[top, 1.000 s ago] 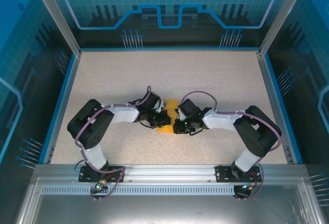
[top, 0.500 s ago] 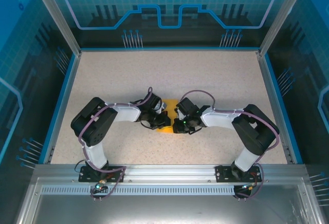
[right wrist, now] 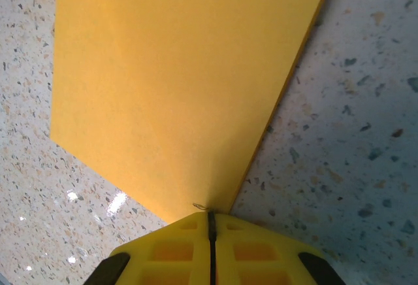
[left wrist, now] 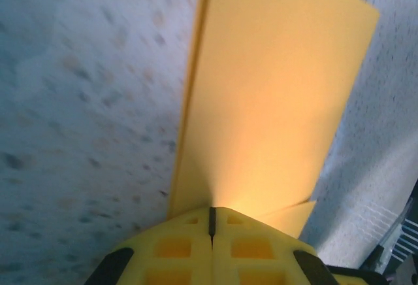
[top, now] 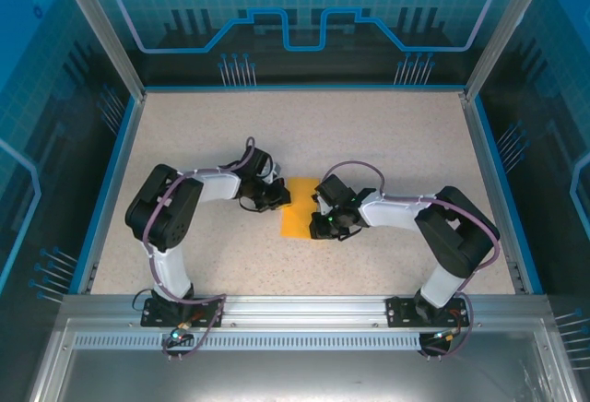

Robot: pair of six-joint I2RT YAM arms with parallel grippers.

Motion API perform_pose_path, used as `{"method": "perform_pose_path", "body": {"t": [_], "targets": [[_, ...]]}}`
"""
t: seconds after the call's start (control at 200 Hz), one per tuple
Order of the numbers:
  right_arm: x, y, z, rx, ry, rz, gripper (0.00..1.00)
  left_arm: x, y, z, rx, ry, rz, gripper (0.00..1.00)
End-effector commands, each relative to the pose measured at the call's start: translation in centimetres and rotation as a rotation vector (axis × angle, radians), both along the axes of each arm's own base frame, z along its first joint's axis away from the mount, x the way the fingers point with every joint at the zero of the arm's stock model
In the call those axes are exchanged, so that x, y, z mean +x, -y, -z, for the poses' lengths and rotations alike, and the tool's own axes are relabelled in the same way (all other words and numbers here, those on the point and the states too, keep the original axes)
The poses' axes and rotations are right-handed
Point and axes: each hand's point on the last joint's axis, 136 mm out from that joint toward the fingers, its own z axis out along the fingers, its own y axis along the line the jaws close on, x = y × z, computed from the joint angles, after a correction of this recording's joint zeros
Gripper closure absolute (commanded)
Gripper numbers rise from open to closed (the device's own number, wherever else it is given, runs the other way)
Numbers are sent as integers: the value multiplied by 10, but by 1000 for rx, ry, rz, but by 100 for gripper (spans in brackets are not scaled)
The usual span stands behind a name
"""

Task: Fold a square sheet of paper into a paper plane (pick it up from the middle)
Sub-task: Fold the triangle a second time at the center of the table, then turn over the paper at the center of the table.

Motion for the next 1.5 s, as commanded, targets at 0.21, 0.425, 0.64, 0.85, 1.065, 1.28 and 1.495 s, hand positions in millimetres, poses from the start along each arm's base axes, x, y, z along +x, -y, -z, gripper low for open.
{"method": "perform_pose_path", "body": {"t": [0.21,0.425,0.64,0.85,1.065,1.28,1.495], "targets": [[-5,8,-3,-30,2,25,85,27,-32,-50,55,140,-73,82],[43,-4,-68,150,175,113,70,6,-29,-77,-43,137,-112,56],[64,11,-63,158,188,116,49,-23,-13,-69,-186,66,-138,47],[71,-8,-51,205,140,14,52,-46,7,-52,-187,11,-97,46],[76,-17,-38,226,107,-13,70,-51,14,-41,-196,-27,-85,49],[79,-9,-26,223,100,36,87,-52,18,-37,-197,-43,-65,51],[82,-3,-28,235,118,70,89,-50,25,-32,-216,-46,-40,58]]}}
